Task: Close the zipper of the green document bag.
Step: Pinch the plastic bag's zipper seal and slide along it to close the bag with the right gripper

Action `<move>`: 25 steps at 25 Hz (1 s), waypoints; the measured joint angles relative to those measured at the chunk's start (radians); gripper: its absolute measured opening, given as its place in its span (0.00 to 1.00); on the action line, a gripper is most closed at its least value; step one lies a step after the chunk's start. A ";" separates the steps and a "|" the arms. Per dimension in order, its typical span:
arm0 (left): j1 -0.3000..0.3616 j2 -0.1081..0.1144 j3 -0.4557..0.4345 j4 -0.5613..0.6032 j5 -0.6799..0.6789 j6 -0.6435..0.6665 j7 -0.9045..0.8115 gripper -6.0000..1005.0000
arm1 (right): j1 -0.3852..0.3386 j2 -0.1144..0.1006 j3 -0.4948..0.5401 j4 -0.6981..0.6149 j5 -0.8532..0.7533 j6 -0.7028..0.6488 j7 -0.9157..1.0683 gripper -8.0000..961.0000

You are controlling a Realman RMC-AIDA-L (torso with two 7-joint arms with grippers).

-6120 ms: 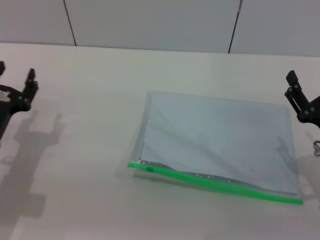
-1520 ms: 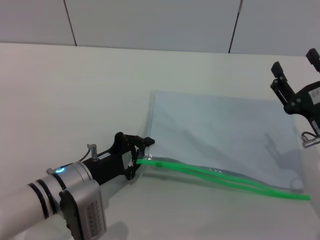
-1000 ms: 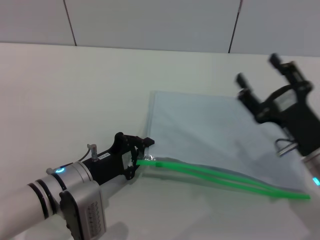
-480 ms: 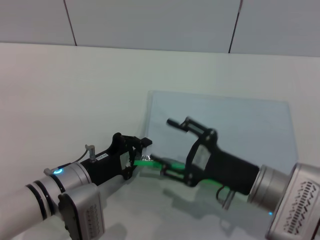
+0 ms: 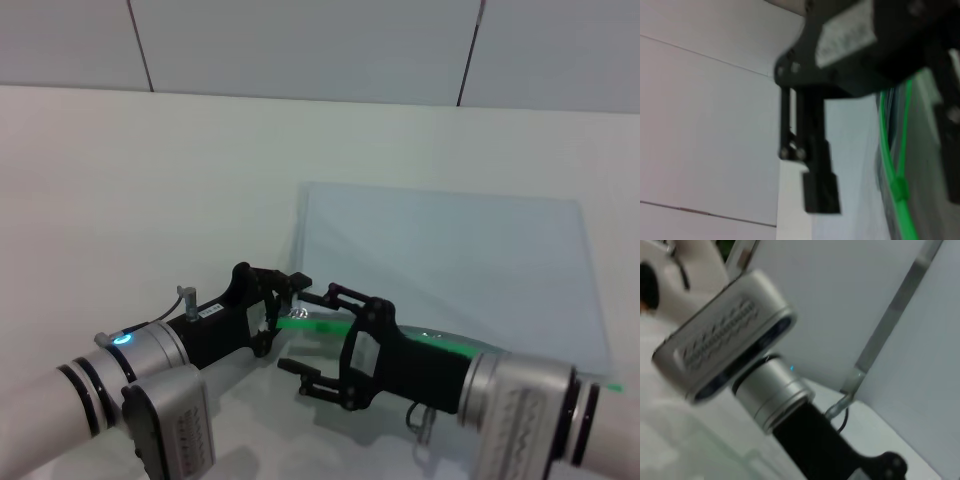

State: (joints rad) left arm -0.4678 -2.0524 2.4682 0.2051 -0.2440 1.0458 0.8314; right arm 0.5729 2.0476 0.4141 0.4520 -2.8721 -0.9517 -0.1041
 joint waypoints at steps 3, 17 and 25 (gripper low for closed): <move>0.000 0.001 0.000 0.000 0.000 0.001 0.000 0.05 | -0.014 0.002 0.005 0.033 0.007 0.053 -0.097 0.76; 0.004 0.002 0.000 0.001 0.002 0.010 0.015 0.05 | -0.056 0.004 0.058 0.042 0.010 0.072 -0.288 0.45; 0.007 0.003 0.000 0.018 0.002 0.013 0.017 0.05 | -0.065 0.006 0.065 0.045 0.010 0.101 -0.342 0.43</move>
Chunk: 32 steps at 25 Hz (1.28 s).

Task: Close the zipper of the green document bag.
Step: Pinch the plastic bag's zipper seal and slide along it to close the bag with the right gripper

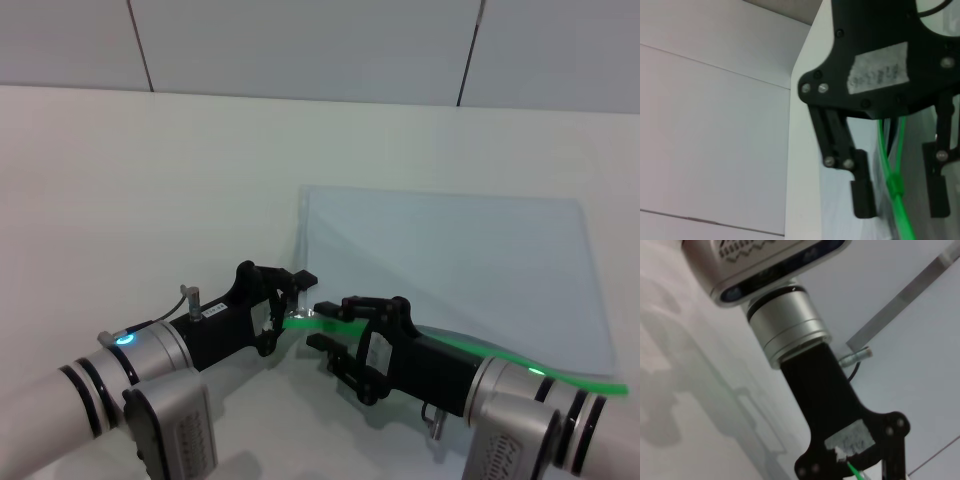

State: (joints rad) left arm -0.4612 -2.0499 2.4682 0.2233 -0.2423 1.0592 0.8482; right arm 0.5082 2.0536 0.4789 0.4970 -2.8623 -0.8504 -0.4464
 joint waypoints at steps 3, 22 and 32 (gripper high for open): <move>0.001 0.000 0.000 0.000 0.000 0.000 0.000 0.05 | -0.001 0.000 0.000 0.004 0.000 0.012 -0.016 0.41; 0.002 0.001 0.000 0.001 0.000 -0.001 0.023 0.05 | -0.016 0.000 -0.011 0.028 0.077 0.003 -0.150 0.14; 0.003 0.000 0.000 0.001 0.000 -0.001 0.023 0.05 | -0.018 0.000 -0.012 0.031 0.078 0.007 -0.152 0.09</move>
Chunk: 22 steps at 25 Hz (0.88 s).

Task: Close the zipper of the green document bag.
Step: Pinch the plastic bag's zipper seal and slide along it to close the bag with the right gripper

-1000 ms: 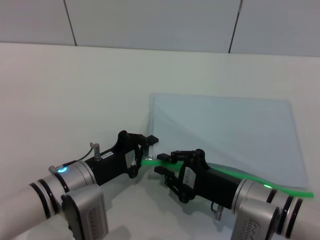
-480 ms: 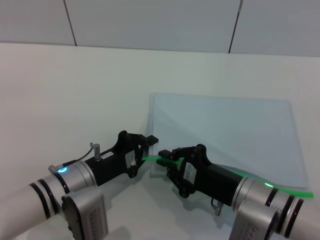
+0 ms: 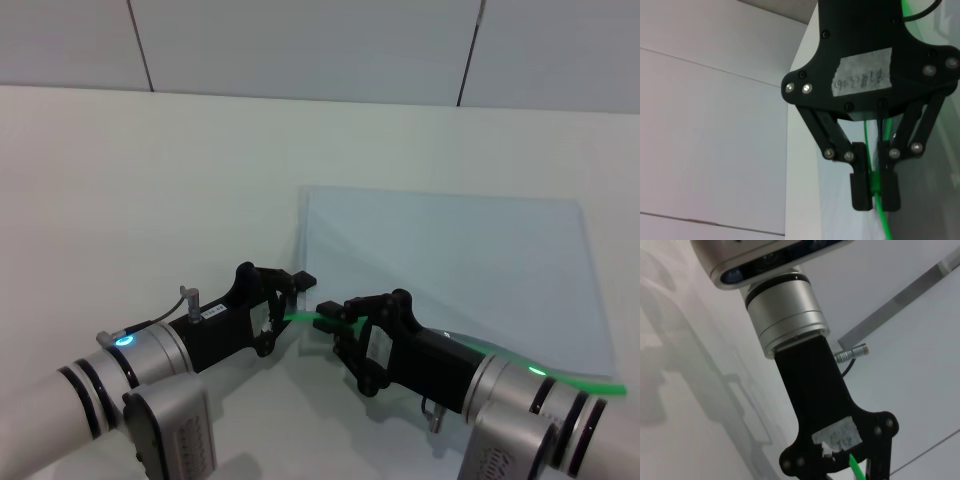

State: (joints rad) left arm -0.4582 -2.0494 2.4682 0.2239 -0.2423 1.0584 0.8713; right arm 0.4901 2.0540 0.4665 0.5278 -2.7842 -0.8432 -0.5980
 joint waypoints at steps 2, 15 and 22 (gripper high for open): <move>0.001 0.000 0.000 0.000 0.000 0.000 0.000 0.05 | -0.006 0.000 0.002 0.001 0.000 0.001 0.000 0.09; 0.010 0.000 0.000 0.000 0.000 0.000 0.000 0.05 | -0.037 -0.002 0.012 0.004 0.028 0.004 -0.025 0.10; 0.013 0.000 0.000 -0.003 0.000 0.000 0.000 0.05 | -0.063 -0.006 0.009 0.017 0.086 0.004 -0.092 0.11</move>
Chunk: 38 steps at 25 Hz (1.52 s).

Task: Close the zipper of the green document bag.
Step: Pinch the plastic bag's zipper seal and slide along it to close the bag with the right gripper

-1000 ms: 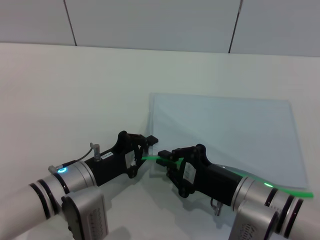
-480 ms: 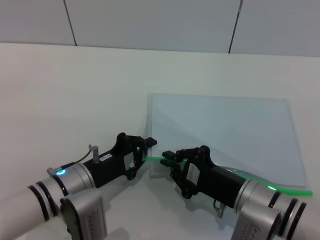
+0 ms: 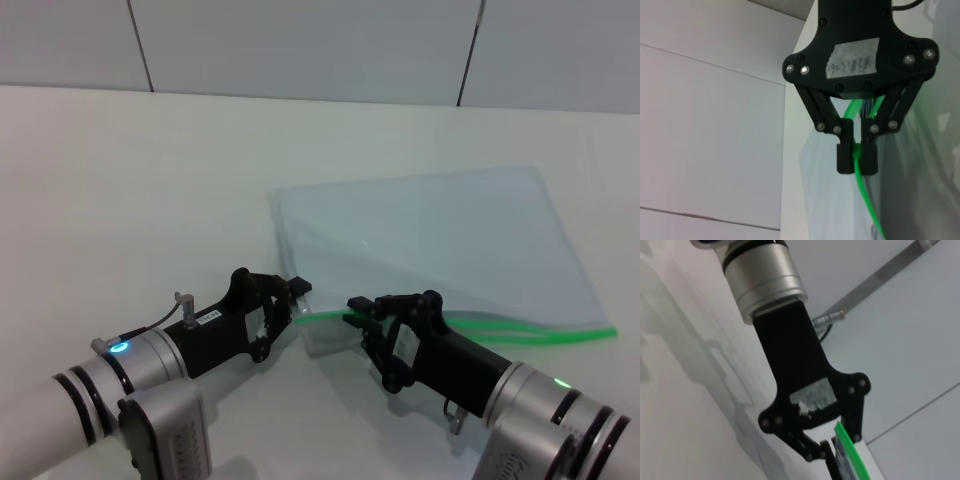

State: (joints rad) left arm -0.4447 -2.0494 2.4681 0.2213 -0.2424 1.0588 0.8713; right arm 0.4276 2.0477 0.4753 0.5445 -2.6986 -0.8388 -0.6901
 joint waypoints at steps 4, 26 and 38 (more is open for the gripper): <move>0.003 0.001 0.000 -0.001 0.000 0.001 0.000 0.05 | -0.011 -0.001 0.004 0.000 0.002 0.000 -0.012 0.12; 0.014 0.003 0.000 -0.004 -0.001 0.001 0.000 0.05 | -0.076 -0.006 0.076 0.000 0.030 0.008 -0.093 0.15; 0.021 0.005 -0.005 -0.012 -0.007 -0.002 0.000 0.05 | -0.148 -0.008 0.186 0.001 0.030 0.012 -0.168 0.17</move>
State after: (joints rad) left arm -0.4233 -2.0447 2.4629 0.2096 -0.2493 1.0568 0.8713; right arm 0.2796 2.0397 0.6617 0.5459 -2.6691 -0.8269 -0.8583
